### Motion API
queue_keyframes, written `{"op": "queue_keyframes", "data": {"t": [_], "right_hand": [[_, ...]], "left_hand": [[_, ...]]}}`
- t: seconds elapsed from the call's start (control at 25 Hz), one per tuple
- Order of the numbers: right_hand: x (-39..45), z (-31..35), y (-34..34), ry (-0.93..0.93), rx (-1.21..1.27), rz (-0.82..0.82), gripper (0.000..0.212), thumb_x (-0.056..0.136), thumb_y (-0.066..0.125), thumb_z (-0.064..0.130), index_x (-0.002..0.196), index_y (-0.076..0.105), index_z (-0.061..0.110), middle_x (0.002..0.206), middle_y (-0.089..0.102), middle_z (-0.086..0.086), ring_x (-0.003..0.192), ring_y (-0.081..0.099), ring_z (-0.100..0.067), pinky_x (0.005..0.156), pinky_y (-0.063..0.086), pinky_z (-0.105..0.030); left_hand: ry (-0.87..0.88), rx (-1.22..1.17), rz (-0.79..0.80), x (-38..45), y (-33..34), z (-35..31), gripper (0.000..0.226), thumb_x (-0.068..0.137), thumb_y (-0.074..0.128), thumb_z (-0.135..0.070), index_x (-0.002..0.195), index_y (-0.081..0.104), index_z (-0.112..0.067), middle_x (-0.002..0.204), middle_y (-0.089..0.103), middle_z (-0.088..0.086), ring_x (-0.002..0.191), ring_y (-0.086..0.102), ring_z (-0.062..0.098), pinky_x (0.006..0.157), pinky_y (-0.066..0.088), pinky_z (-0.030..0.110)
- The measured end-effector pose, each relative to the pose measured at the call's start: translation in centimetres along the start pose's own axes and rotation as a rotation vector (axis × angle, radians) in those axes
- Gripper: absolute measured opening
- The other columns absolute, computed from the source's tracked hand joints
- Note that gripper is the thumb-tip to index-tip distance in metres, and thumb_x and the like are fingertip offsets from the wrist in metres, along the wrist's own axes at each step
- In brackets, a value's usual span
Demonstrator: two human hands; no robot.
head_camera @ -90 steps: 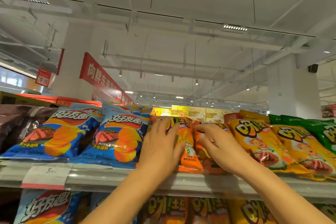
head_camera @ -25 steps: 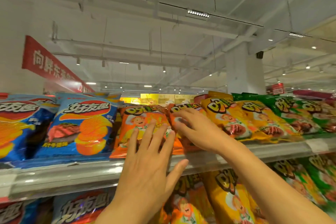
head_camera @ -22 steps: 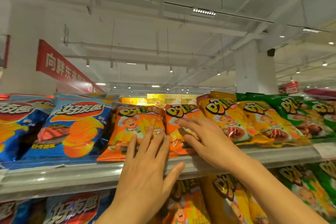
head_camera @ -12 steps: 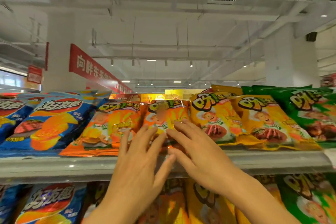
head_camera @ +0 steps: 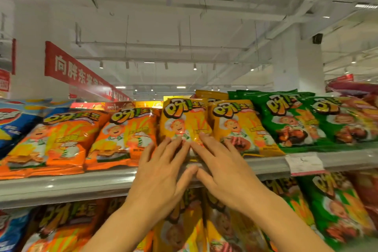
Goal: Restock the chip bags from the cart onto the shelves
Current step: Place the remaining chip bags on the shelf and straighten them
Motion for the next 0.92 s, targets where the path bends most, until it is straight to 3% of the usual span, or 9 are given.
{"op": "queue_keyframes", "data": {"t": [0.08,0.2,0.28,0.4,0.52,0.68,0.8,0.92], "right_hand": [[-0.4,-0.6,-1.3,-0.030,0.105,-0.042,0.055,0.100,0.039,0.053,0.152,0.034,0.037,0.163,0.026,0.010,0.150,0.020,-0.009,0.126,0.011,-0.042],[-2.1,-3.5,-3.4,0.042,0.157,-0.277,0.044,0.098,0.048,0.048,0.139,0.054,0.032,0.143,0.052,0.012,0.140,0.037,-0.011,0.117,0.029,-0.042],[-3.4,-5.8,-3.6,0.197,0.045,-0.306,0.050,0.099,0.044,0.053,0.145,0.046,0.035,0.151,0.042,0.008,0.146,0.028,-0.017,0.120,0.024,-0.046],[-4.1,-8.0,-2.0,0.381,-0.092,-0.152,0.061,0.098,0.029,0.064,0.154,0.025,0.041,0.164,0.018,0.002,0.152,0.007,-0.023,0.124,0.011,-0.049],[-4.4,-9.0,-1.1,0.363,-0.071,-0.104,0.064,0.096,0.021,0.068,0.155,0.014,0.045,0.167,0.004,0.006,0.154,-0.005,-0.020,0.124,0.006,-0.051],[-5.8,-10.3,-0.5,0.298,0.028,-0.128,0.063,0.096,0.021,0.069,0.155,0.006,0.050,0.166,-0.009,0.018,0.152,-0.020,-0.007,0.126,0.001,-0.045],[-6.9,-10.5,-0.1,0.325,0.091,-0.191,0.064,0.097,0.027,0.069,0.155,0.010,0.049,0.165,-0.009,0.022,0.151,-0.020,-0.002,0.126,0.002,-0.038],[-8.5,-9.9,0.5,0.340,0.102,-0.315,0.061,0.099,0.034,0.065,0.154,0.021,0.044,0.166,0.004,0.018,0.153,-0.007,-0.004,0.122,0.014,-0.034]], "left_hand": [[-0.001,-0.042,-0.058,0.0,-0.2,-0.2,0.063,0.098,0.027,-0.059,0.135,0.064,-0.023,0.134,0.062,-0.002,0.126,0.056,0.026,0.105,0.043,0.045],[-0.030,-0.055,-0.130,0.7,-0.5,0.0,0.055,0.098,0.033,-0.060,0.114,0.070,-0.023,0.113,0.064,-0.004,0.108,0.060,0.023,0.088,0.047,0.041],[-0.030,-0.060,-0.151,1.4,-0.7,-0.6,0.053,0.098,0.033,-0.060,0.114,0.068,-0.024,0.118,0.062,-0.002,0.114,0.057,0.025,0.091,0.047,0.042],[-0.006,-0.062,-0.113,2.3,0.0,-2.0,0.064,0.097,0.029,-0.063,0.139,0.059,-0.025,0.146,0.054,0.003,0.139,0.046,0.030,0.107,0.044,0.049],[0.010,-0.009,-0.060,2.8,1.1,-2.6,0.074,0.096,0.019,-0.067,0.149,0.049,-0.024,0.151,0.051,0.005,0.144,0.042,0.032,0.111,0.040,0.053],[0.023,0.034,-0.100,2.7,2.2,-2.6,0.075,0.096,0.024,-0.065,0.145,0.054,-0.018,0.146,0.056,0.011,0.138,0.048,0.037,0.105,0.040,0.061],[0.062,0.042,-0.182,2.6,1.8,-2.4,0.073,0.094,0.031,-0.061,0.143,0.057,-0.014,0.145,0.055,0.016,0.139,0.044,0.041,0.108,0.032,0.066],[0.252,-0.068,-0.389,1.1,1.9,-4.4,0.064,0.095,0.041,-0.054,0.143,0.055,-0.014,0.148,0.050,0.015,0.144,0.037,0.038,0.117,0.023,0.064]]}}
Point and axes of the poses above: each hand's wrist, its own x-axis towards the middle knuckle, its own y-axis out of the palm, z = x × y, the point moved 4 cm from there along x, towards the middle knuckle
